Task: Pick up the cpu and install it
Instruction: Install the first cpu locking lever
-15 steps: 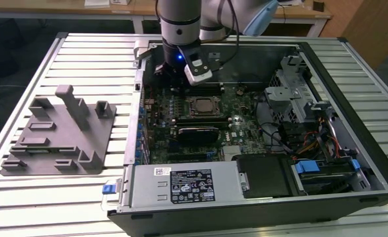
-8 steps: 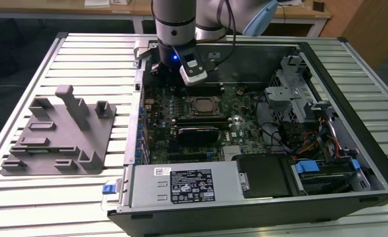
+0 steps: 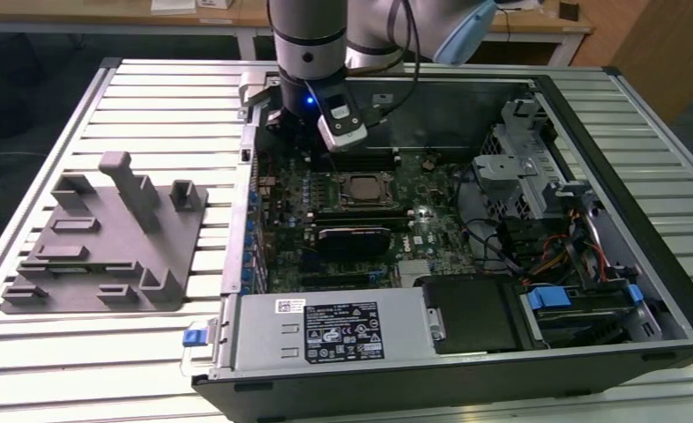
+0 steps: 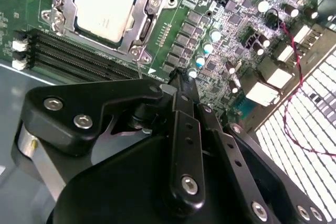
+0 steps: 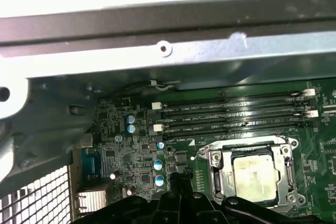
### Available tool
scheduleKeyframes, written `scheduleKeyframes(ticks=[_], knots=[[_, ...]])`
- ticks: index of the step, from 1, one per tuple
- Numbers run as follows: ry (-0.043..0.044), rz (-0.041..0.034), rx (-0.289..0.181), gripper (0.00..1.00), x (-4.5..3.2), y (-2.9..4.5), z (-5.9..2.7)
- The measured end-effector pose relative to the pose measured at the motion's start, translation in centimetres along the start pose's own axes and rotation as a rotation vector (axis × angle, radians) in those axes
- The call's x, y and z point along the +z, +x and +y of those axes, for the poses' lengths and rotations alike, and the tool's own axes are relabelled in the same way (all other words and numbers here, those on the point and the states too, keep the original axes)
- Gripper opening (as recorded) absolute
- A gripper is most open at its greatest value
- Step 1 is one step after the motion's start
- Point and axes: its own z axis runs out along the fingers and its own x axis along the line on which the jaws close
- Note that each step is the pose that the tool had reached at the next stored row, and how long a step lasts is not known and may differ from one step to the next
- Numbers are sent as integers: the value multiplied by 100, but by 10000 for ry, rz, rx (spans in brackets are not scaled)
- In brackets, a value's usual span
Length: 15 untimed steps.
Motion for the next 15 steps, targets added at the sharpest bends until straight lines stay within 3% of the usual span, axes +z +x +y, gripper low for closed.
scheduleKeyframes(ticks=[4,8,9,11,15], knots=[[-61,5,1,11,-58,-1,5],[-117,4,1,11,-63,23,3],[-176,9,-1,11,-63,30,3],[-389,34,-16,11,-63,37,2],[-1088,104,-23,11,-64,38,1]])
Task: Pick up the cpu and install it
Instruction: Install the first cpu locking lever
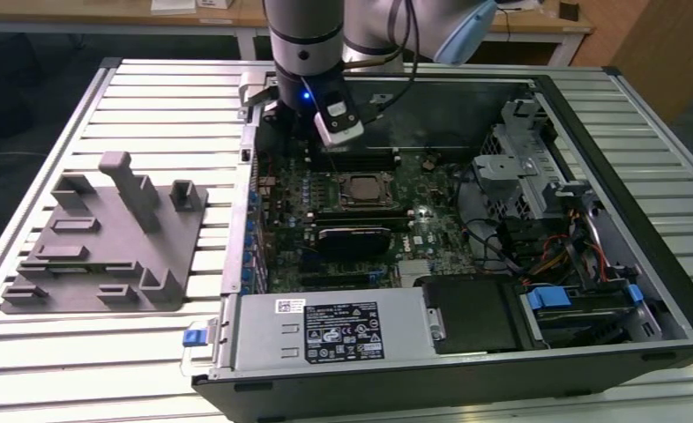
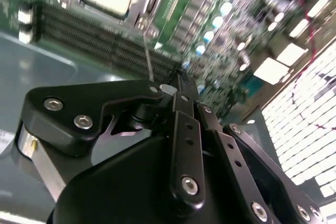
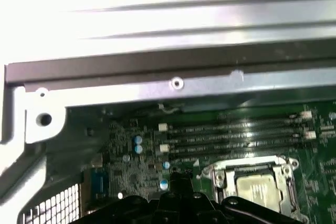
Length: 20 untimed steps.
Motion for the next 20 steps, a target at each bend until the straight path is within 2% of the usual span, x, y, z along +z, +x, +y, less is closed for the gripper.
scheduleKeyframes(ticks=[3,4,9,15,20], knots=[[-520,51,1,11,0,0,-2],[-641,62,2,11,0,0,-2],[-644,66,4,11,-1,-3,-2],[-625,60,96,11,1,-79,5],[-557,44,179,11,3,-154,12]])
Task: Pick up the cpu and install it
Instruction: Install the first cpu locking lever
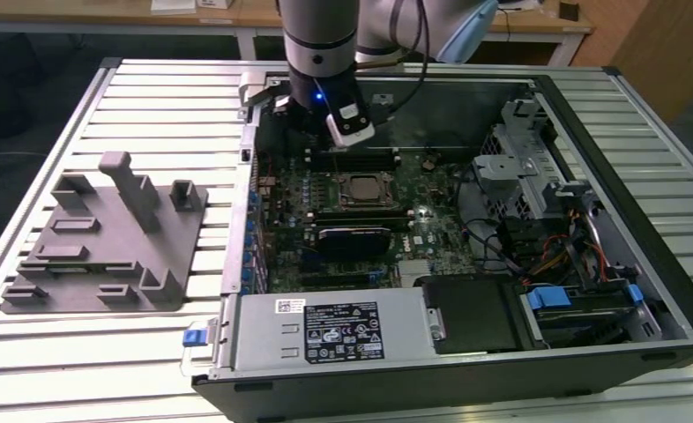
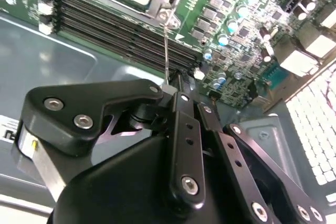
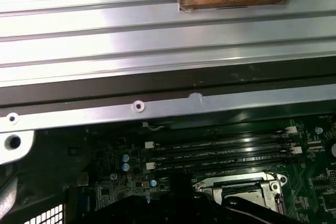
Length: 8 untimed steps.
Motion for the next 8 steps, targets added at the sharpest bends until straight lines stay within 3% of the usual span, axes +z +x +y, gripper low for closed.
scheduleKeyframes(ticks=[8], knots=[[146,-50,135,11,3,-102,11]])
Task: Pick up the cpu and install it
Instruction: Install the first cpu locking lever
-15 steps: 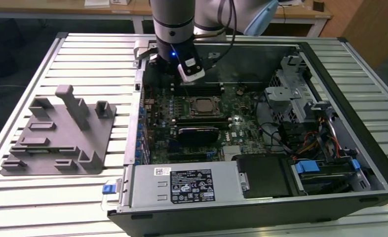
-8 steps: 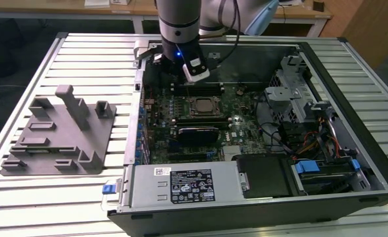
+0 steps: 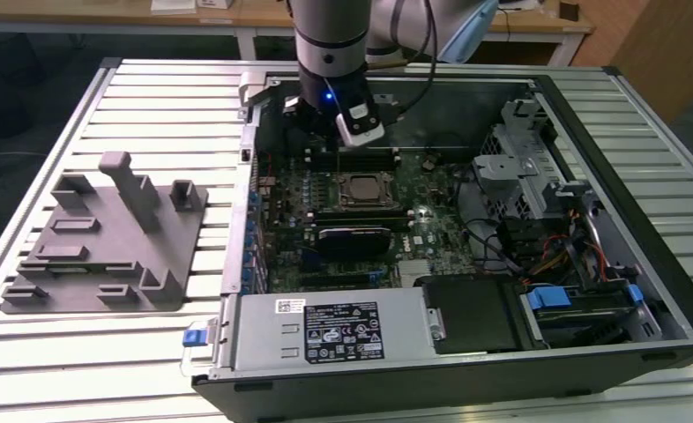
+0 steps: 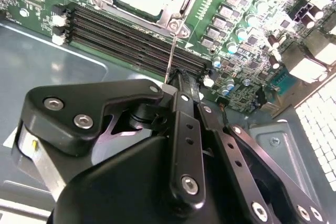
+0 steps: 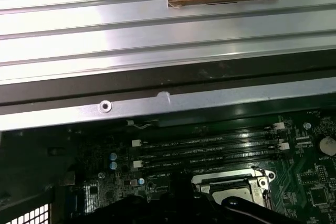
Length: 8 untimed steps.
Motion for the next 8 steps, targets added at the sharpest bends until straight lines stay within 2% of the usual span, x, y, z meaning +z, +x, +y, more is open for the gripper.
scheduleKeyframes(ticks=[5,8], knots=[[3,0,-1,11,0,-5,1],[5,-9,33,11,2,-49,6]])
